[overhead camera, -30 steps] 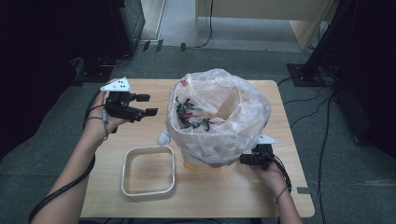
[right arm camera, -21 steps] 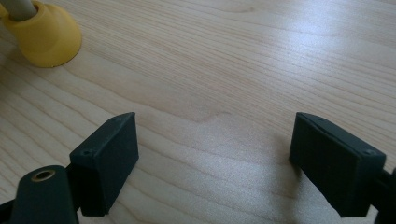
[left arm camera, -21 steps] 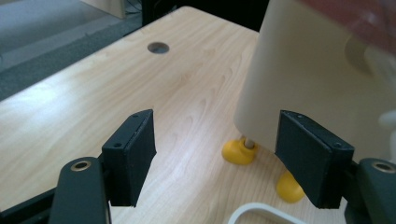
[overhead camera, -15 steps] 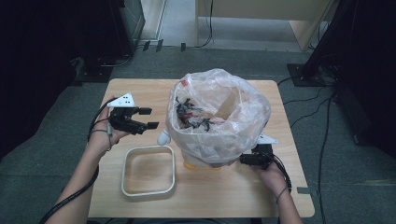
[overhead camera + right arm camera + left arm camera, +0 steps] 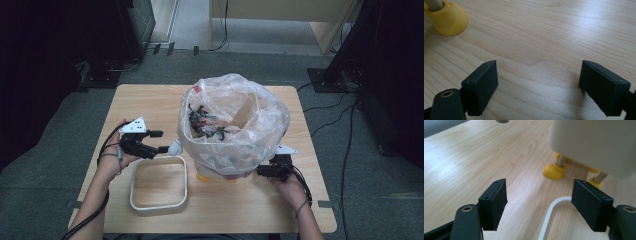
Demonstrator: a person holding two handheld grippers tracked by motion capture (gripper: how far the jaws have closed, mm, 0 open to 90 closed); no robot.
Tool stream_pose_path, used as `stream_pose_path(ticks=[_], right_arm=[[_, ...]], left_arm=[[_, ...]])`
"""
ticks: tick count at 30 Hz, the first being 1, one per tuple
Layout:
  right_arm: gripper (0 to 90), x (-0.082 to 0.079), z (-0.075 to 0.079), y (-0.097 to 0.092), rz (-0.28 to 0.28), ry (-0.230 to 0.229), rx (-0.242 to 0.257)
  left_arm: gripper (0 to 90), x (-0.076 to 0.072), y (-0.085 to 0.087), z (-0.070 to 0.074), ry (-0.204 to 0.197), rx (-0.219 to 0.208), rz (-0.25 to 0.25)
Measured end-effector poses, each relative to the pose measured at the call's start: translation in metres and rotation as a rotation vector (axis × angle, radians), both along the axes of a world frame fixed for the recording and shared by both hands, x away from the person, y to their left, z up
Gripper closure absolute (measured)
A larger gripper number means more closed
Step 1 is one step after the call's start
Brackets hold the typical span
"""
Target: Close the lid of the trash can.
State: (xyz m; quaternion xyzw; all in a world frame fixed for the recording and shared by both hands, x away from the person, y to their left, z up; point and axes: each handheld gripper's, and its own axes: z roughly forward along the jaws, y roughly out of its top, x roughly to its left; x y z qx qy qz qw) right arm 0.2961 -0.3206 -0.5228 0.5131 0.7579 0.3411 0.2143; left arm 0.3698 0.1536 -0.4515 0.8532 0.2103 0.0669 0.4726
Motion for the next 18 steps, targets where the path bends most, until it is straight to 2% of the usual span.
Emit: stream_pose_path(ticks=[3,5,8,10,12,16,18], right_arm=[[15.2,0.000,0.000,0.000,0.000,0.000,0.000],[15.2,0.000,0.000,0.000,0.000,-0.001,-0.001],[15.3,0.000,0.000,0.000,0.000,0.000,0.000],[15.2,0.000,0.000,0.000,0.000,0.000,0.000],[15.2,0.000,0.000,0.000,0.000,0.000,0.000],[15.2,0.000,0.000,0.000,0.000,0.000,0.000],[15.2,0.000,0.000,0.000,0.000,-0.001,0.000]], left_arm=[[28.5,-0.003,0.007,-0.014,0.021,0.034,0.016],[28.5,-0.004,0.010,-0.023,0.046,0.037,0.025],[28.5,-0.004,0.013,-0.035,0.062,0.079,0.025],[28.6,-0.003,0.016,-0.041,0.096,0.062,0.043],[28.6,-0.003,0.020,-0.046,0.104,0.057,0.045],[28.6,-0.004,0.026,-0.055,0.116,0.086,0.032],[28.7,-0.005,0.026,-0.059,0.110,0.112,0.023]])
